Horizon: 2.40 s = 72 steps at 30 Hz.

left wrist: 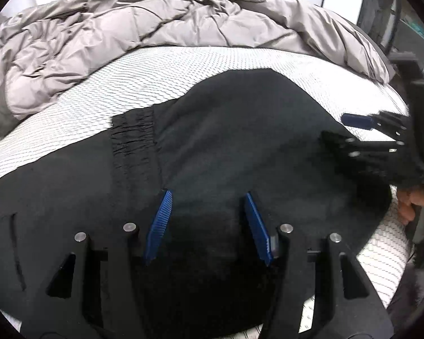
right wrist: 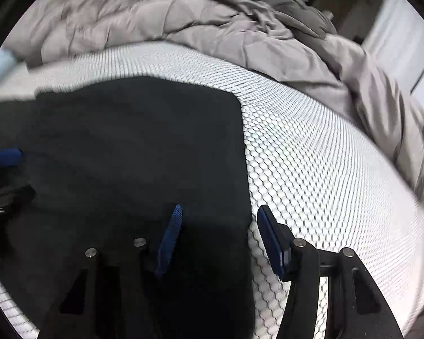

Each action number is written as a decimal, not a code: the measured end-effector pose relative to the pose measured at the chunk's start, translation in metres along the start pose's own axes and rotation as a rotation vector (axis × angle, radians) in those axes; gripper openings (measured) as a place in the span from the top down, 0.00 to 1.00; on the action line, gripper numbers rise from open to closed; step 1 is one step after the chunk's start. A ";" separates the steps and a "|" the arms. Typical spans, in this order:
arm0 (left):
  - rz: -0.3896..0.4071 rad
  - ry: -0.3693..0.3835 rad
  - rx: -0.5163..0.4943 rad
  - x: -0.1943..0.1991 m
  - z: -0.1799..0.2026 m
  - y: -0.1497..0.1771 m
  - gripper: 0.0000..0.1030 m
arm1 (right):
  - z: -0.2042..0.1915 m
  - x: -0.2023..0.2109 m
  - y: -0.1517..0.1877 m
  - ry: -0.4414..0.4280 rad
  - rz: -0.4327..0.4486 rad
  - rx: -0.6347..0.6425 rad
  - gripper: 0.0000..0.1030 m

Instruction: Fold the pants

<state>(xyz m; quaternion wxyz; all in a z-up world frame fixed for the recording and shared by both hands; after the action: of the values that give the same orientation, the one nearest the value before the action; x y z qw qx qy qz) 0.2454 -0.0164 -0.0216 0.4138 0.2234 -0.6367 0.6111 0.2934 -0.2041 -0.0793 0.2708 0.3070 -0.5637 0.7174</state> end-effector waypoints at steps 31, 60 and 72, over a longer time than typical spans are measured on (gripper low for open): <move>-0.048 0.079 -0.137 0.016 0.032 0.056 0.45 | -0.060 0.022 0.022 -0.335 -0.013 0.182 0.43; -0.045 0.083 -0.112 0.015 0.027 0.059 0.45 | 0.072 0.009 0.027 -0.590 -0.054 -0.283 0.89; 0.020 0.139 0.205 0.044 -0.048 0.041 0.45 | 0.099 0.009 0.042 -0.612 -0.092 -0.441 0.61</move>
<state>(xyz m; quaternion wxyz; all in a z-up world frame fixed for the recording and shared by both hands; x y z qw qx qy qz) 0.2004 0.0462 -0.0150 0.4258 0.2154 -0.5431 0.6909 0.2697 -0.3090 -0.0825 0.1813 0.4664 -0.7450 0.4411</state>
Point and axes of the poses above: each gripper's, at about its wrist camera, not at the fingertips, and x roughly against the way its jaws point, z to its right, y to its underside, the point moved 1 cm from there along -x, roughly the way its jaws point, and after that the axes turned 3 degrees about -z, right-handed, at the moved point
